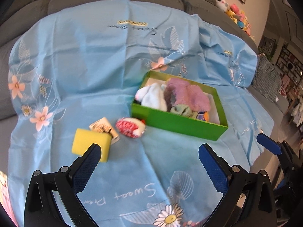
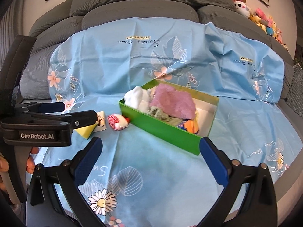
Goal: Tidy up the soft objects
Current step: 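Move the left tool back to the yellow sponge on the sheet, then grasp the yellow sponge with the left tool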
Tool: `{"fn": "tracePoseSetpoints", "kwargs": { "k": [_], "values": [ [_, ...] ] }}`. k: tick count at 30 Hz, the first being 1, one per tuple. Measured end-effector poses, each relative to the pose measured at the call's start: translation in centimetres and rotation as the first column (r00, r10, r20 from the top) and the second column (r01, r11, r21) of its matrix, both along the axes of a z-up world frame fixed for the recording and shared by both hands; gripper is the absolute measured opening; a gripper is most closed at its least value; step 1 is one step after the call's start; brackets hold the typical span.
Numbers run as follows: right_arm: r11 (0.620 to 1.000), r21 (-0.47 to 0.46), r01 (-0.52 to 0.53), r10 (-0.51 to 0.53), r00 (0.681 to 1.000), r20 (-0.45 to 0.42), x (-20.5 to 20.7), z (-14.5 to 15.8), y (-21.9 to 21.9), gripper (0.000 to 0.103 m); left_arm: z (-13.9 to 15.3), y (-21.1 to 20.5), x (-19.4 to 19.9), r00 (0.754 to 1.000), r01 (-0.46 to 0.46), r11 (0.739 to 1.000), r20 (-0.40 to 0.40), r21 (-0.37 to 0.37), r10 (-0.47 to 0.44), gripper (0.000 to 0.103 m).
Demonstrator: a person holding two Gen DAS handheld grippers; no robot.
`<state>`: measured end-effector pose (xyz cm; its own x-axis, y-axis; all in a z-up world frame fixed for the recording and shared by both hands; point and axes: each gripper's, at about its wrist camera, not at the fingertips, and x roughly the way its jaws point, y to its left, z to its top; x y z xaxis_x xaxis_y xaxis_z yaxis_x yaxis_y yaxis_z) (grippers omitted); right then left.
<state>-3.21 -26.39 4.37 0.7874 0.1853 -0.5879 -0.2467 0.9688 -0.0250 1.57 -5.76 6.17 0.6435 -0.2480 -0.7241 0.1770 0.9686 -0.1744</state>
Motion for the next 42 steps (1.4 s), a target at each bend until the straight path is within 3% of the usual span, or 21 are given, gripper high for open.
{"fn": "tracePoseSetpoints", "kwargs": {
  "k": [11, 20, 26, 31, 34, 41, 42],
  "values": [
    [0.991, 0.066, -0.116, 0.122, 0.989, -0.088, 0.1, -4.7, 3.3, 0.102, -4.9, 6.7, -2.4, 0.992, -0.112, 0.992, -0.063, -0.052, 0.109, 0.102],
    [0.968, 0.089, -0.233, 0.244, 0.956, -0.160, 1.6, -8.3, 8.1, 0.102, -8.4, 11.5, -0.6, 0.975, -0.196, 0.973, -0.130, -0.118, 0.181, 0.102],
    [0.965, 0.083, -0.247, 0.258, 0.950, -0.173, 3.7, -9.6, 11.2, 0.102, -9.8, 12.7, 3.1, 0.982, -0.144, 0.980, -0.141, -0.134, 0.125, 0.102],
    [0.967, 0.078, -0.242, 0.253, 0.950, -0.185, 5.7, -10.8, 14.0, 0.101, -11.2, 13.7, 6.6, 0.983, -0.094, 0.971, -0.172, -0.220, 0.057, 0.102],
    [0.969, 0.065, -0.237, 0.245, 0.952, -0.185, 6.9, -11.3, 15.6, 0.096, -12.0, 13.8, 8.1, 0.982, -0.068, 0.970, -0.189, -0.234, 0.024, 0.102],
    [0.968, 0.045, -0.245, 0.249, 0.943, -0.222, 9.3, -12.5, 18.4, 0.069, -12.4, 13.8, 9.3, 0.983, -0.018, 0.961, -0.180, -0.276, -0.034, 0.093],
    [0.968, 0.042, -0.248, 0.251, 0.942, -0.224, 9.5, -12.6, 18.6, 0.066, -12.3, 13.7, 9.4, 0.984, -0.010, 0.962, -0.175, -0.274, -0.039, 0.085]
  ]
}}
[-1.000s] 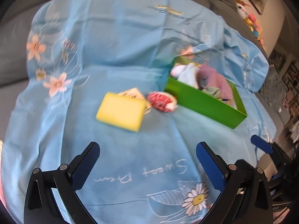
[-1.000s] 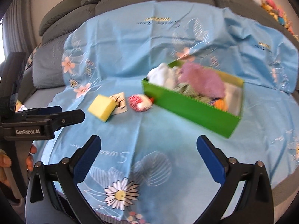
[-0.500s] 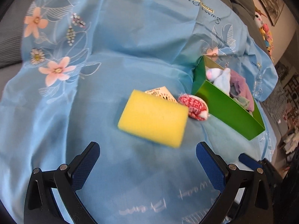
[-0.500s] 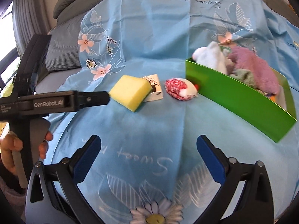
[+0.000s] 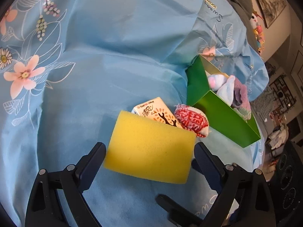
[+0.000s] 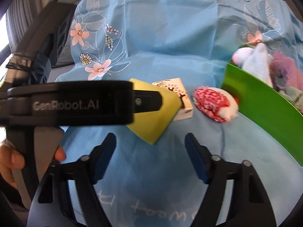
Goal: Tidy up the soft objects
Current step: 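Grasp the yellow sponge with the left tool, then carry the yellow sponge with the left tool over the green box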
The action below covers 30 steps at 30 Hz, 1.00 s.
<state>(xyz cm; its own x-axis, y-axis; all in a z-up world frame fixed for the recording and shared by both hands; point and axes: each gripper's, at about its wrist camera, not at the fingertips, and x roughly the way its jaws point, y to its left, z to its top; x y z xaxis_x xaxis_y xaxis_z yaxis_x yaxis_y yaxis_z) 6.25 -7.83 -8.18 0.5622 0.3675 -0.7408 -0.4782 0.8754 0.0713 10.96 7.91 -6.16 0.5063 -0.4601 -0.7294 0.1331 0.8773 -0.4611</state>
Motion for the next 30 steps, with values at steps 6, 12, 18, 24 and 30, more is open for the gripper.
{"fn": "tracePoseSetpoints", "kwargs": {
  "k": [6, 12, 18, 24, 30],
  "values": [
    [1.000, -0.018, -0.003, 0.003, 1.000, -0.010, 1.0, -0.6, 0.5, 0.050, -0.4, -0.1, 0.0, 1.000, 0.011, 1.000, -0.008, 0.025, -0.011, 0.071],
    [1.000, -0.016, -0.002, 0.001, 1.000, -0.018, 1.1, -0.6, -0.3, 0.042, 0.3, -0.9, -0.9, 1.000, 0.018, 0.998, 0.012, 0.064, -0.019, 0.067],
    [1.000, -0.009, -0.002, 0.002, 1.000, 0.029, -0.4, 1.0, -1.2, 0.041, 2.5, -1.8, -2.8, 0.998, 0.017, 0.997, 0.064, 0.077, -0.022, 0.066],
    [1.000, 0.006, -0.003, 0.003, 0.996, 0.084, -2.0, 3.2, -2.5, 0.041, 5.0, -3.8, -4.3, 0.994, 0.029, 0.994, 0.100, 0.104, -0.040, 0.066],
    [1.000, 0.018, 0.021, -0.024, 0.990, 0.138, -3.5, 5.3, -5.2, 0.041, 7.3, -7.1, -5.0, 0.987, 0.062, 0.989, 0.141, 0.137, -0.081, 0.067]
  ]
}}
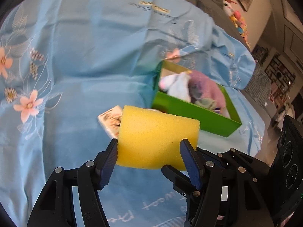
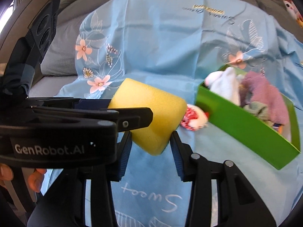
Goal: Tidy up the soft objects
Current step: 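Carry the yellow sponge with the left tool over the green box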
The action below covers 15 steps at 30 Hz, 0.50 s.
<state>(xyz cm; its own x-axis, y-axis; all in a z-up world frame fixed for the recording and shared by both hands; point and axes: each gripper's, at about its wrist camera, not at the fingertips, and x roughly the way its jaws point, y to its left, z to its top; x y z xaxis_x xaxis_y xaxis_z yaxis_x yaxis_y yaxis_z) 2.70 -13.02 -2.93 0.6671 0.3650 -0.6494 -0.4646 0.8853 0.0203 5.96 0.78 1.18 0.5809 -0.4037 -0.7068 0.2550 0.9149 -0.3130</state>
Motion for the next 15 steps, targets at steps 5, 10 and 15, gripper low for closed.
{"fn": "tracePoseSetpoints", "kwargs": {
  "k": [5, 10, 15],
  "values": [
    [0.999, 0.031, 0.036, -0.037, 0.999, 0.028, -0.8, 1.3, -3.0, 0.041, 1.5, -2.8, -0.3, 0.999, 0.035, 0.999, 0.030, 0.036, -0.036, 0.067],
    [0.995, 0.074, 0.071, -0.075, 0.996, 0.040, -1.2, 1.7, -5.6, 0.041, 2.4, -6.1, -0.2, 0.996, 0.070, 0.995, 0.043, 0.072, -0.073, 0.067],
    [0.987, 0.114, 0.111, -0.117, 0.992, 0.042, -0.7, 2.2, -8.4, 0.041, 3.1, -9.2, 0.6, 0.992, 0.111, 0.987, 0.050, 0.112, -0.117, 0.067]
  ]
}}
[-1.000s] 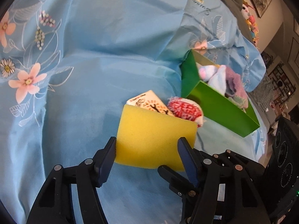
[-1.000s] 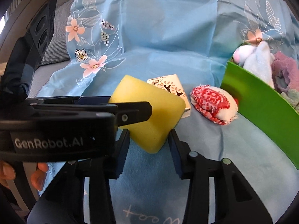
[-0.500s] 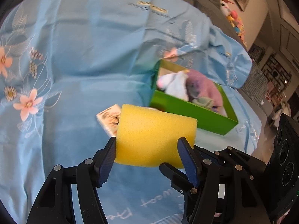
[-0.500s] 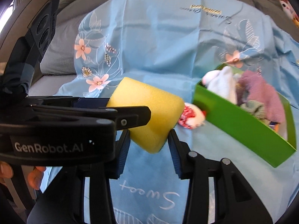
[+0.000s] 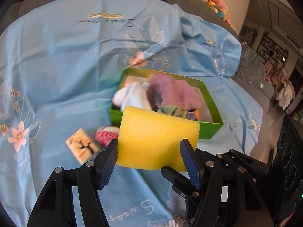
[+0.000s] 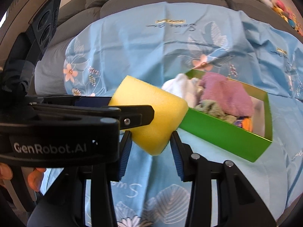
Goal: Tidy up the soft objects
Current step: 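Carry the yellow sponge with the left tool over the green box, then open the left tool to drop the sponge into the box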
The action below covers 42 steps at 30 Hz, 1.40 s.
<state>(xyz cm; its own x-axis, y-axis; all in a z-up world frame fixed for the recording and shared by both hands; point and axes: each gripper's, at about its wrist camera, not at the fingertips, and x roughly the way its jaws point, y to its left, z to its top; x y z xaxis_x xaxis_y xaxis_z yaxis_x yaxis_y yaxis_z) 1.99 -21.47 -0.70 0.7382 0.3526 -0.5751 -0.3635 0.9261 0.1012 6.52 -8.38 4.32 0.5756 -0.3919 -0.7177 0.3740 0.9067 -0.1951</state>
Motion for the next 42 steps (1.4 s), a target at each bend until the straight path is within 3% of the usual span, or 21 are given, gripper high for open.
{"fn": "tracePoseSetpoints", "kwargs": {
  "k": [14, 24, 42],
  "values": [
    [0.989, 0.091, 0.114, -0.116, 0.993, 0.022, 3.6, 0.9, -7.6, 0.041, 1.0, -8.5, 4.6, 0.995, 0.101, 0.992, 0.018, 0.072, -0.103, 0.067],
    [0.984, 0.096, 0.148, -0.150, 0.989, 0.014, 8.0, 0.5, -10.2, 0.041, 0.4, -11.4, 9.2, 0.993, 0.118, 0.989, 0.002, 0.086, -0.118, 0.067],
    [0.987, 0.037, 0.154, -0.144, 0.970, -0.196, 15.0, -2.7, -9.6, 0.044, -4.3, -12.2, 14.1, 0.993, 0.084, 0.985, -0.091, 0.151, -0.071, 0.068]
  ]
}}
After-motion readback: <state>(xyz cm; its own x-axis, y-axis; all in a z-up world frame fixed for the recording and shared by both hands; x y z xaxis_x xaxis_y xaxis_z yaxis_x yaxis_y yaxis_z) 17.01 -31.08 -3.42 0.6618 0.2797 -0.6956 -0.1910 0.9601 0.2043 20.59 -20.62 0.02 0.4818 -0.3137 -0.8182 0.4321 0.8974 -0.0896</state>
